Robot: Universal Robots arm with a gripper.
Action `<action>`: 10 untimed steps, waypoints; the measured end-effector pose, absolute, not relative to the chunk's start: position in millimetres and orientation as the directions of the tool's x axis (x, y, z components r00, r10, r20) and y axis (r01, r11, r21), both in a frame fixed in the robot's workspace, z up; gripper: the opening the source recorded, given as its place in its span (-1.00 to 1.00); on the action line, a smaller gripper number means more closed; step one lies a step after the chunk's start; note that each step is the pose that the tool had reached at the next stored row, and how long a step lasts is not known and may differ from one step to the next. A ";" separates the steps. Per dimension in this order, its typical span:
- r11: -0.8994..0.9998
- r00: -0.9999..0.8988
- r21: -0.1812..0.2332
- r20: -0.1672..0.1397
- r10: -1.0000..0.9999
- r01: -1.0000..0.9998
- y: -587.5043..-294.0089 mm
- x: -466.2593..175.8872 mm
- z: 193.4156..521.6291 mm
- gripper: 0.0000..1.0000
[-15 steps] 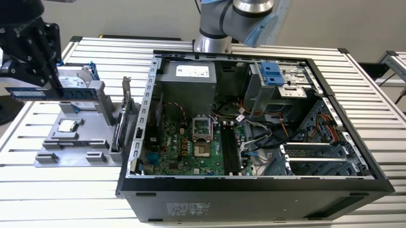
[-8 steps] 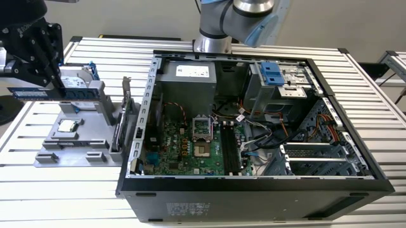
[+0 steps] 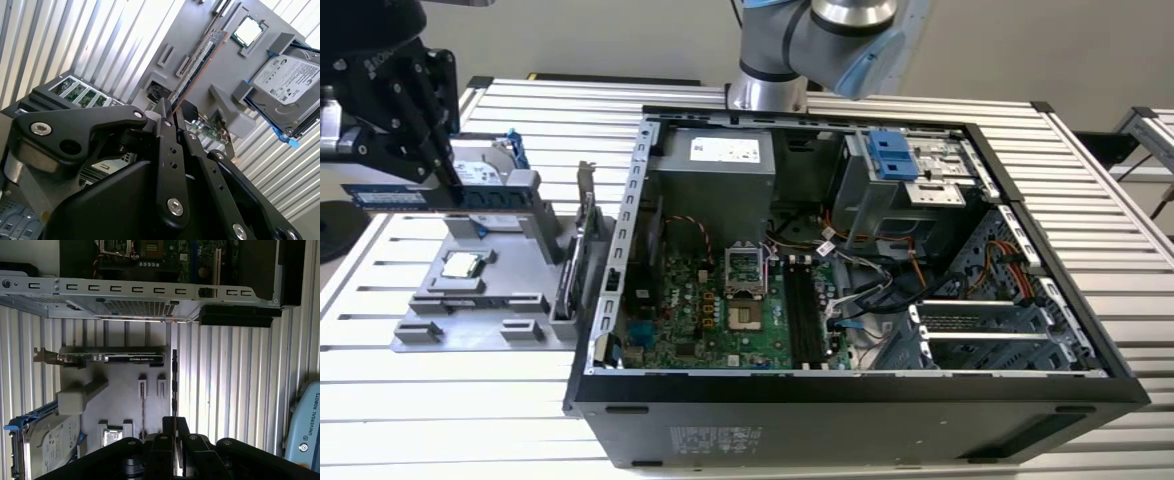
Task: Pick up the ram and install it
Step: 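Pick up the ram and move it above insertion slot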
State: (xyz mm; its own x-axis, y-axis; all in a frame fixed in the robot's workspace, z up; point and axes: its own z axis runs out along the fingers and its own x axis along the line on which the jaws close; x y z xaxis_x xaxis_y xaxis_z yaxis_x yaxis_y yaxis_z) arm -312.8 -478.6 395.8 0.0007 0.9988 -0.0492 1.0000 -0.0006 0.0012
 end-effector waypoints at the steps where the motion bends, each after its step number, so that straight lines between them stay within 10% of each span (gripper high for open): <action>1: 0.000 0.001 0.001 -0.049 0.999 1.000 -478.6 -312.2 395.9 -1.00; 10: -0.001 0.001 0.001 -0.050 0.999 1.000 -478.6 -307.7 395.8 -1.00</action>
